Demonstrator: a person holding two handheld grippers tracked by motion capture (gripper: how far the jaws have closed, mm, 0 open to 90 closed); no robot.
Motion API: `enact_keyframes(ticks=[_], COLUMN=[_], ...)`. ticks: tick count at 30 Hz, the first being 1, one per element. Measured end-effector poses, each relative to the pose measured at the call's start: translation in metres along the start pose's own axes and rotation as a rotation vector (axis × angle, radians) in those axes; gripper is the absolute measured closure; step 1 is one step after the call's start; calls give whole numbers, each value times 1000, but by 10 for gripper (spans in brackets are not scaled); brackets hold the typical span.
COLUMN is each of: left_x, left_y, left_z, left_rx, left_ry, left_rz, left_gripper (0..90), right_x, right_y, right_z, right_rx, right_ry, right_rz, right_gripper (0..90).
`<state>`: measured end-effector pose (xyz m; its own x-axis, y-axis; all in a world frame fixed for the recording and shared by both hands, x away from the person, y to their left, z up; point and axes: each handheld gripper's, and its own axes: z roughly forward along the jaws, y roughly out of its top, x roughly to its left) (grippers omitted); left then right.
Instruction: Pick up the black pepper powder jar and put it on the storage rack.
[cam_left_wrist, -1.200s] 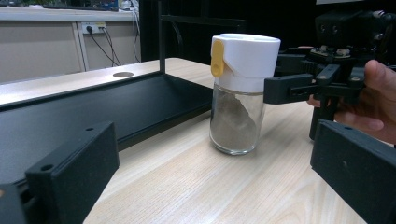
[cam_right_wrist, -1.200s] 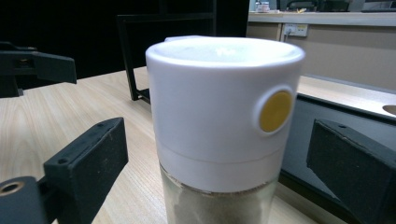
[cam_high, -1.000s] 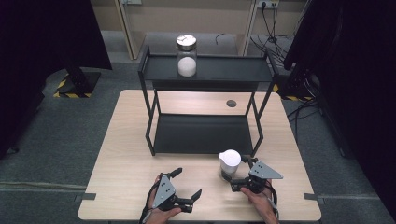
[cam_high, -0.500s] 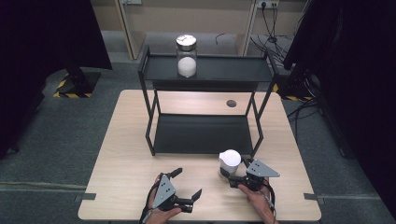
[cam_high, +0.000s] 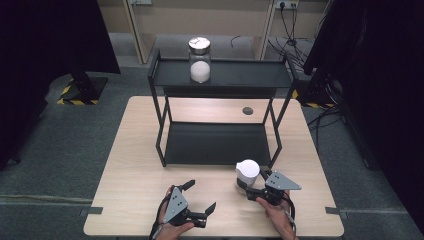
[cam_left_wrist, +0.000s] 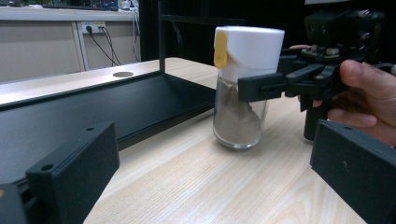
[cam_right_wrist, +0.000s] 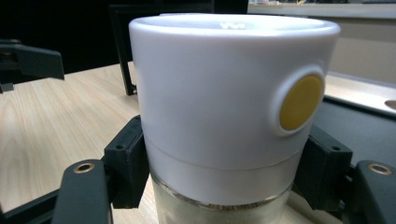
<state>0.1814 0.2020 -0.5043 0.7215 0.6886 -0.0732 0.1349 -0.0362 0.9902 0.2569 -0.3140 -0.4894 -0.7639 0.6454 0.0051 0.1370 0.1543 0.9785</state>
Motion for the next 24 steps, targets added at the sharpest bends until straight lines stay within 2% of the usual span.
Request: enact_keyframes(ticks=[11,24], left_x=[0,1], left_y=[-1,-1], left_z=[1,0], left_rx=[3,2], left_ry=[6,11], left_rz=[-4,-9], left_gripper=[7,7], right_x=[0,-1], right_y=[13,38], right_z=[-7,-13], right_rx=[-24,-32], right_ry=[20,31], right_rz=[-10,-12], right_gripper=[307,308])
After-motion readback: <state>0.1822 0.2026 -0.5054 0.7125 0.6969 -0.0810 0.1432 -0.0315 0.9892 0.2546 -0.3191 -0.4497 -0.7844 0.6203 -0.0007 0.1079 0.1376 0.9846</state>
